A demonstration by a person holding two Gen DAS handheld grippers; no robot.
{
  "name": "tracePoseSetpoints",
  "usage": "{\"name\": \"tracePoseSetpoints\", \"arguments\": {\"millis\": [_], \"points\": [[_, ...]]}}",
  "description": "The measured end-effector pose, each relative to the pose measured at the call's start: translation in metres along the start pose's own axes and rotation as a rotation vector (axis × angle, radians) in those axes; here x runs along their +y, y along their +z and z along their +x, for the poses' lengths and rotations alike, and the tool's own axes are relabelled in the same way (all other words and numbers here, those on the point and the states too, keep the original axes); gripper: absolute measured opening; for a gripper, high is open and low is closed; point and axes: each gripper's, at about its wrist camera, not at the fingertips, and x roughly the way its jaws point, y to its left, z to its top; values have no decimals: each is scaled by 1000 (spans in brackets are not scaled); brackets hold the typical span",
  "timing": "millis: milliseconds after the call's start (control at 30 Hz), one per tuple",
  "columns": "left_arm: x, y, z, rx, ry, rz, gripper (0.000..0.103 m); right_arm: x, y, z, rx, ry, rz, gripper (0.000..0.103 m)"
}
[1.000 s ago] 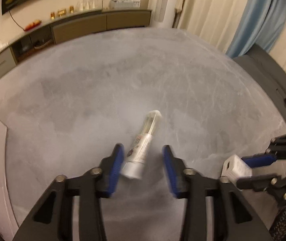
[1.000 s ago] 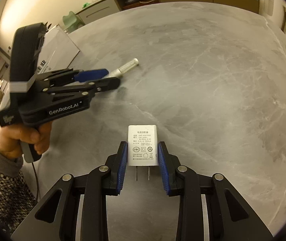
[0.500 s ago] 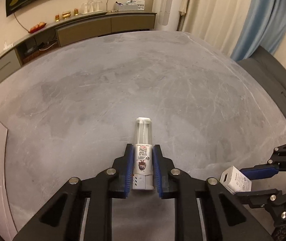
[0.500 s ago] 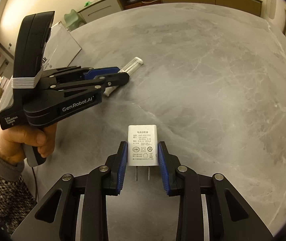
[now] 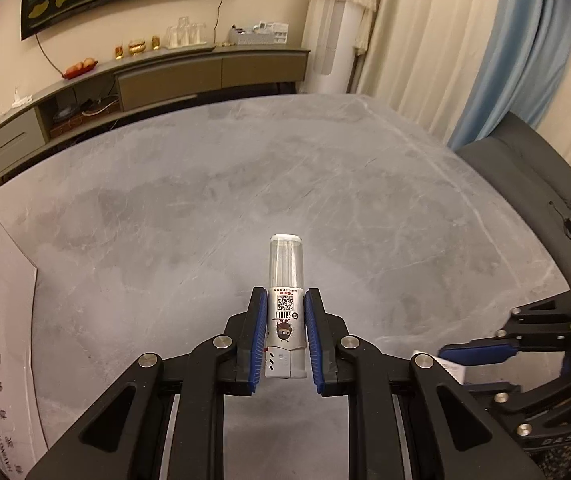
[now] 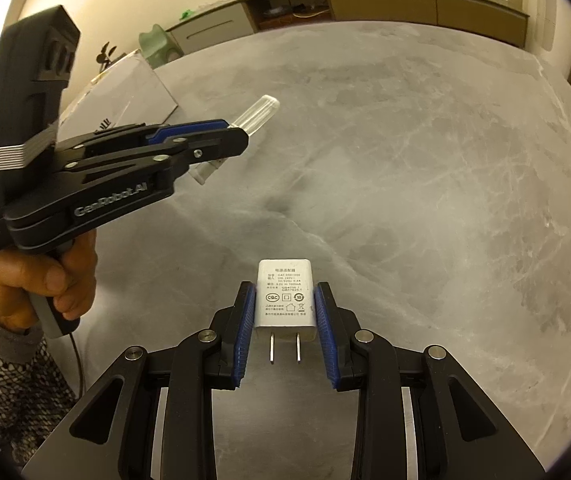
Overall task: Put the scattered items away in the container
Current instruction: 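Carry the charger and clear tube over the cardboard box with both tools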
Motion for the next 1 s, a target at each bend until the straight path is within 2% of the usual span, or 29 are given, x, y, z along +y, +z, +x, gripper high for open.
{"name": "tracePoseSetpoints", "arguments": {"millis": [233, 633, 1000], "points": [[-1, 0, -32, -52, 0, 4, 20, 20, 3, 0, -16, 14, -37, 32], [19, -11, -118, -171, 11, -19, 20, 48, 16, -5, -63, 47, -43, 32], [46, -29, -182, -253, 47, -46, 20, 100, 31, -27, -140, 105, -91, 32]]}}
